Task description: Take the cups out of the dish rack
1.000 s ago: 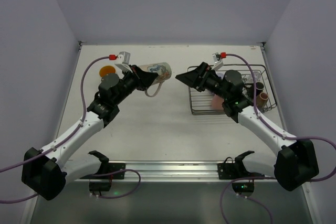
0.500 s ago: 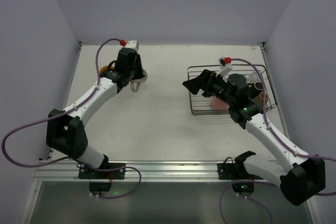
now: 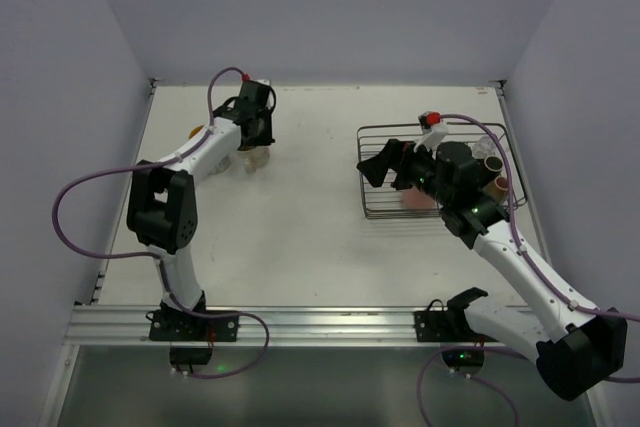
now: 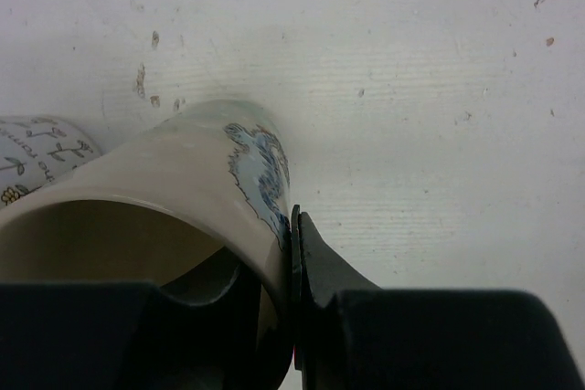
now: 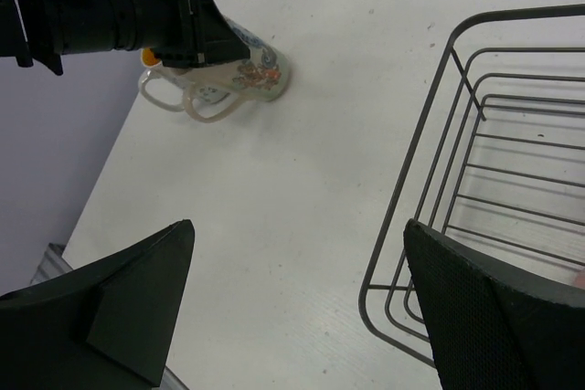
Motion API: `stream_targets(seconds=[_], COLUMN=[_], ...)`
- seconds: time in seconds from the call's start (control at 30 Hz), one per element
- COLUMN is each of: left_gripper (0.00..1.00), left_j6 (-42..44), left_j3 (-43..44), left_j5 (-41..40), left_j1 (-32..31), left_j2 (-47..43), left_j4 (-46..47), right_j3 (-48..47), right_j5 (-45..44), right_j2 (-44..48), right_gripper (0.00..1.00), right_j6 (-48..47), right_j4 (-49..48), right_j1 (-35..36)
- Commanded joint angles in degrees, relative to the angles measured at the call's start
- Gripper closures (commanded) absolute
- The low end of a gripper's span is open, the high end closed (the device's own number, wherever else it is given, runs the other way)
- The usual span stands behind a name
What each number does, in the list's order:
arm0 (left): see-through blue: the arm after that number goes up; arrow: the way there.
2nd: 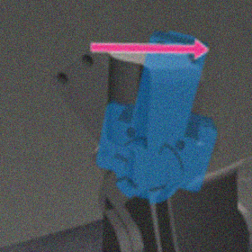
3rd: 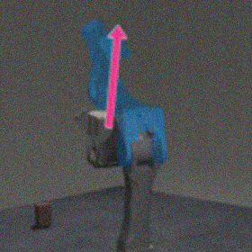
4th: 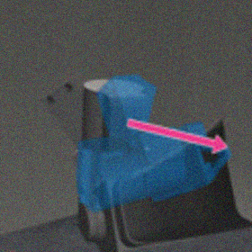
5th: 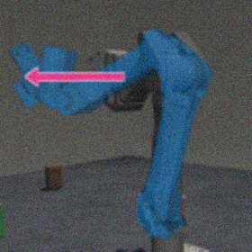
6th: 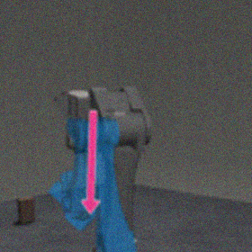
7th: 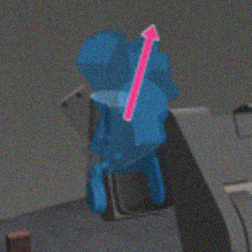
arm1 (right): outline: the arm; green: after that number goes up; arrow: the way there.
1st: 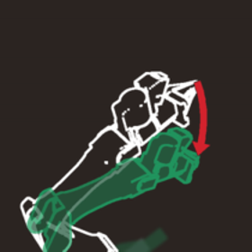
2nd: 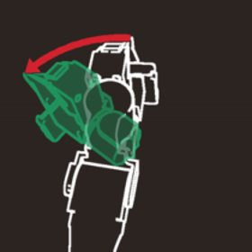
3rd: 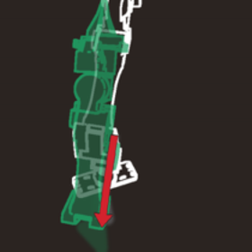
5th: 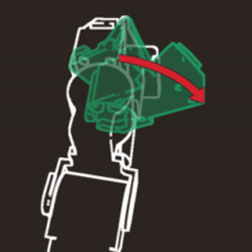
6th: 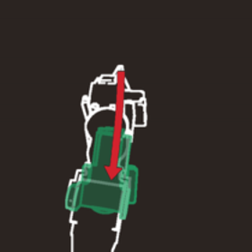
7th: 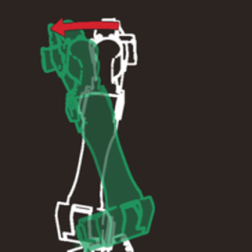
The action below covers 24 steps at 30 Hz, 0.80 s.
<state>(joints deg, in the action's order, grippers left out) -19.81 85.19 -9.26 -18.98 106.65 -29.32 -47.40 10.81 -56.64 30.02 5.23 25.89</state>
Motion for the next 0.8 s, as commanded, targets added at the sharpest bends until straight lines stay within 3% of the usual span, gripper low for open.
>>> stream_targets(seconds=[0.0, 0.13, 0.3, 0.47, 0.7, 0.77], left_gripper=[1.00, 1.00, 0.95, 0.88, 0.44, 0.38], left_j6=[3.7, 4.3, 4.8, 5.6, 5.9, 5.9], left_j3=[7.6, 10.9, 12.0, 13.0, 13.4, 13.4], left_j5=[-0.9, -2.6, -3.6, -4.2, -2.8, -2.1], left_j1=[0.6, 0.7, 1.1, 1.1, 1.1, 1.1], left_j2=[1.0, 4.2, 5.0, 6.3, 4.8, 3.9], left_j4=[-1.1, -3.8, -5.0, -6.2, -5.7, -5.6], right_j3=[-1.7, -2.8, -5.5, -5.9, -6.6, -5.4], right_j5=[-1.6, -3.9, -15.8, -19.6, -31.5, -33.8], right_j2=[0.7, 0.4, -0.8, -0.4, -3.1, -2.8], right_gripper=[0.01, 0.01, 0.01, 0.01, 0.01, 0.01], right_j6=[-2.2, -3.8, -9.4, -9.9, -11.3, -10.8], right_j4=[0.6, 2.7, 8.4, 9.5, 14.9, 15.8], right_j1=[0.2, 0.2, 0.1, -0.1, -2.1, -2.2])
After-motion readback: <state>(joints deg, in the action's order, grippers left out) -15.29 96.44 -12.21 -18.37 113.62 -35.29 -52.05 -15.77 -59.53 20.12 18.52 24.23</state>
